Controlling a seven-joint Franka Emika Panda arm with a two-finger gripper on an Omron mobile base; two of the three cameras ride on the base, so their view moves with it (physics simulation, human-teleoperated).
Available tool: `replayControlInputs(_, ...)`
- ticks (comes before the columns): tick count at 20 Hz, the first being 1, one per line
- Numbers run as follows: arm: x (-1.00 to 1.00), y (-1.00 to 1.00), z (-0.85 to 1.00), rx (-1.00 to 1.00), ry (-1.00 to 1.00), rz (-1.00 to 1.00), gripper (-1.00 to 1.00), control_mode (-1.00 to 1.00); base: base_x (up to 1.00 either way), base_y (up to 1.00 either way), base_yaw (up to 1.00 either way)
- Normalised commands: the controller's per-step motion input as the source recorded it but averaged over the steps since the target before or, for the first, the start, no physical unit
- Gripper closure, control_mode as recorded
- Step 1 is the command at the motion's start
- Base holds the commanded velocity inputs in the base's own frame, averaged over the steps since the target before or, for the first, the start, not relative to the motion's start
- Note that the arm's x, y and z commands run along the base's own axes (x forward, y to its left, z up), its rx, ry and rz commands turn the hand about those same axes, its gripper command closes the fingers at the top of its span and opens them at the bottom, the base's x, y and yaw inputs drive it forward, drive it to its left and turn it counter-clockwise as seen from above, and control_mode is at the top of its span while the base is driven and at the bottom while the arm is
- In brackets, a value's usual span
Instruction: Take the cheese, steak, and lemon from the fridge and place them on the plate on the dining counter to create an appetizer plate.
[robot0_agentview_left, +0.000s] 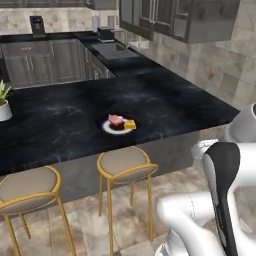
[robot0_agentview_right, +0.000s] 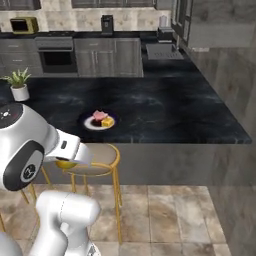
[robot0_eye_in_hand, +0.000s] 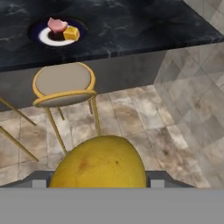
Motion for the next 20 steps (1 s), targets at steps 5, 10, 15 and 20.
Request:
replayControlInputs(5,0.00,0.00,0.00,0.00,0.00,0.00,1.00,1.00,0.60,0.27,0.00)
replayControlInputs(10,0.00,0.00,0.00,0.00,0.00,0.00,1.00,1.00,0.44,0.32,0.00)
replayControlInputs(15,0.00,0.00,0.00,0.00,0.00,0.00,1.00,1.00,0.55,0.24,-0.02)
replayControlInputs(20,0.00,0.00,0.00,0.00,0.00,0.00,1.00,1.00,0.52,0.27,-0.08)
